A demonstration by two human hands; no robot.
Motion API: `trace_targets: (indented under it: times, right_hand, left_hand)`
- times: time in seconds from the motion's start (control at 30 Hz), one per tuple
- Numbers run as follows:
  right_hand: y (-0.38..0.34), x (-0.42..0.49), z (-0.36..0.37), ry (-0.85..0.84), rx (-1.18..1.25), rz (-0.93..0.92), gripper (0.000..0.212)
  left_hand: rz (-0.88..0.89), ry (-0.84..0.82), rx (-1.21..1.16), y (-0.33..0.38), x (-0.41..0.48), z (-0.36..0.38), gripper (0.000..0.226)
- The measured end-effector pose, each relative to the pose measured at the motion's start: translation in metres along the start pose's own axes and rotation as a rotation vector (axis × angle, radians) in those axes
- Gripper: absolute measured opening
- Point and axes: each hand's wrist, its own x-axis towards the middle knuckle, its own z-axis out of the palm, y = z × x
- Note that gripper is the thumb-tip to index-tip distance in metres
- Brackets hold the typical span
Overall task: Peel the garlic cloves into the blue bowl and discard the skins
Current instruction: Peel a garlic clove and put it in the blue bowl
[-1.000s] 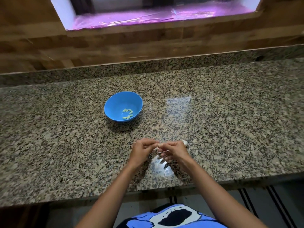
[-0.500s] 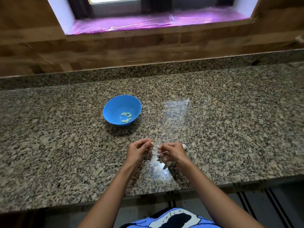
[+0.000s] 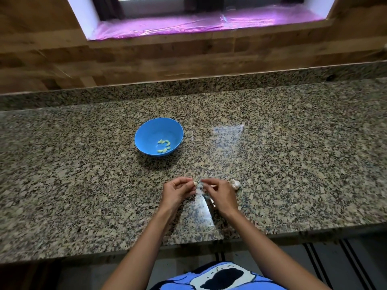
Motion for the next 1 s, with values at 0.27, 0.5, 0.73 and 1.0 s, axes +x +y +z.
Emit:
trace_targets:
  times: [0.27,0.5,0.73,1.0]
  right_hand:
    - [-0.0043,-0.0008,0.0012,0.007,-0.132,-0.125,0.025]
    - [-0.0052,0.0002,0.0005,-0.01,-0.184,-0.137,0.025]
    - [-0.0069,0.002,-0.0014,-0.038,-0.19,-0.115,0.025]
    - [-0.0019,0.0051,-0.0034,-0.061,-0.006,-0.068,0.025]
  left_hand:
    - [0.066,-0.004,0.092,-0.0024,0.0001,0.0044,0.014]
    - [0.093,0.022,0.103,-0.0028,-0.0001,0.0037,0.014]
    - [0.124,0.017,0.178,-0.0007,-0.0002,0.0037,0.014]
    - [0.128,0.017,0.141,0.0036,-0.0051,0.0055,0.012]
